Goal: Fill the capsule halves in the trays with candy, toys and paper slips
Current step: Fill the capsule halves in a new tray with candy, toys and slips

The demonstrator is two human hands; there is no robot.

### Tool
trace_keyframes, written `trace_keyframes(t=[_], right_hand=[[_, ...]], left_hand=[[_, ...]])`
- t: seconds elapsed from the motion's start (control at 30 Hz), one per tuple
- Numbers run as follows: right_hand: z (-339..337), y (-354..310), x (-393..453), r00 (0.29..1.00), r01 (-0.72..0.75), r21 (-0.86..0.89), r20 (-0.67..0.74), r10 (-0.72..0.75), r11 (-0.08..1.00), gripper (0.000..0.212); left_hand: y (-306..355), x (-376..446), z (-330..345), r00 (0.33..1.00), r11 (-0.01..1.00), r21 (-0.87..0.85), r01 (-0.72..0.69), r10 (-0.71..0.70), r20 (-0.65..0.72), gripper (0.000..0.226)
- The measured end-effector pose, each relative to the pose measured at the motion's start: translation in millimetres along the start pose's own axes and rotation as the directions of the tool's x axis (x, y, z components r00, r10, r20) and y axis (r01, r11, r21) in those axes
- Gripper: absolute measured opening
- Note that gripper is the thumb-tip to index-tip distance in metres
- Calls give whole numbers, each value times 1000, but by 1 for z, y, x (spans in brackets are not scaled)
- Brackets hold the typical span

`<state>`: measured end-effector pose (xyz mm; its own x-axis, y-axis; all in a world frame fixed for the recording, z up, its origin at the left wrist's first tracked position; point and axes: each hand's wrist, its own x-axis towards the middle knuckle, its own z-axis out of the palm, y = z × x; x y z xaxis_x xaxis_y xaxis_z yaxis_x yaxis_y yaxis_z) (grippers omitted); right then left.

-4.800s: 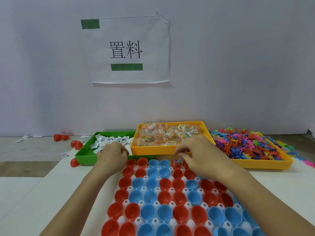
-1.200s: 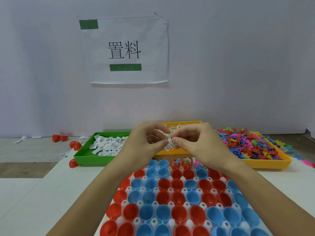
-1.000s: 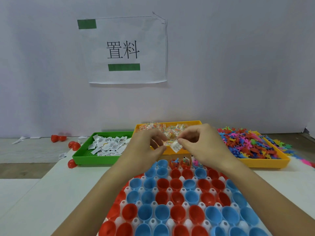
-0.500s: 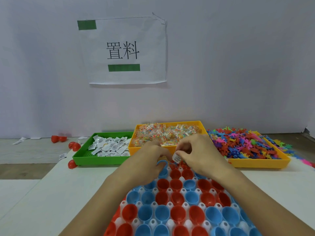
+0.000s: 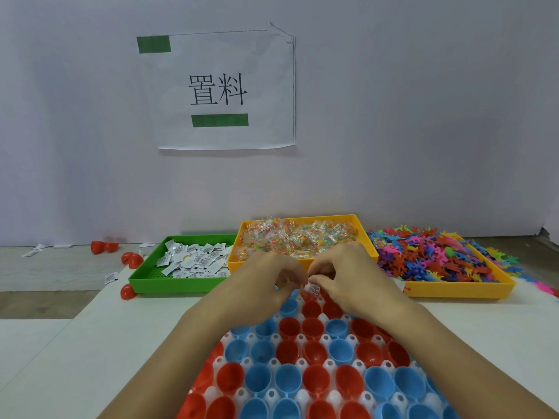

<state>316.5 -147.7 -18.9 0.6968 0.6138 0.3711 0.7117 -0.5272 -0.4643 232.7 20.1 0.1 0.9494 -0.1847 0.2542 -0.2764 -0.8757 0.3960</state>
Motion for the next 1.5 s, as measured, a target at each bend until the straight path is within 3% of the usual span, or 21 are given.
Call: trace_keyframes(t=[0.4,1.5], right_hand=[[-6,-5,-3,991,124,-98,62,-118,987,23],[-6,-1,-2,990,105,-68,101,-98,992,25]], left_hand=[[-1,-1,0,998,1000,29,8,-10,56,31],[-10,-3,4,987,999,0,34,-34,157,42]])
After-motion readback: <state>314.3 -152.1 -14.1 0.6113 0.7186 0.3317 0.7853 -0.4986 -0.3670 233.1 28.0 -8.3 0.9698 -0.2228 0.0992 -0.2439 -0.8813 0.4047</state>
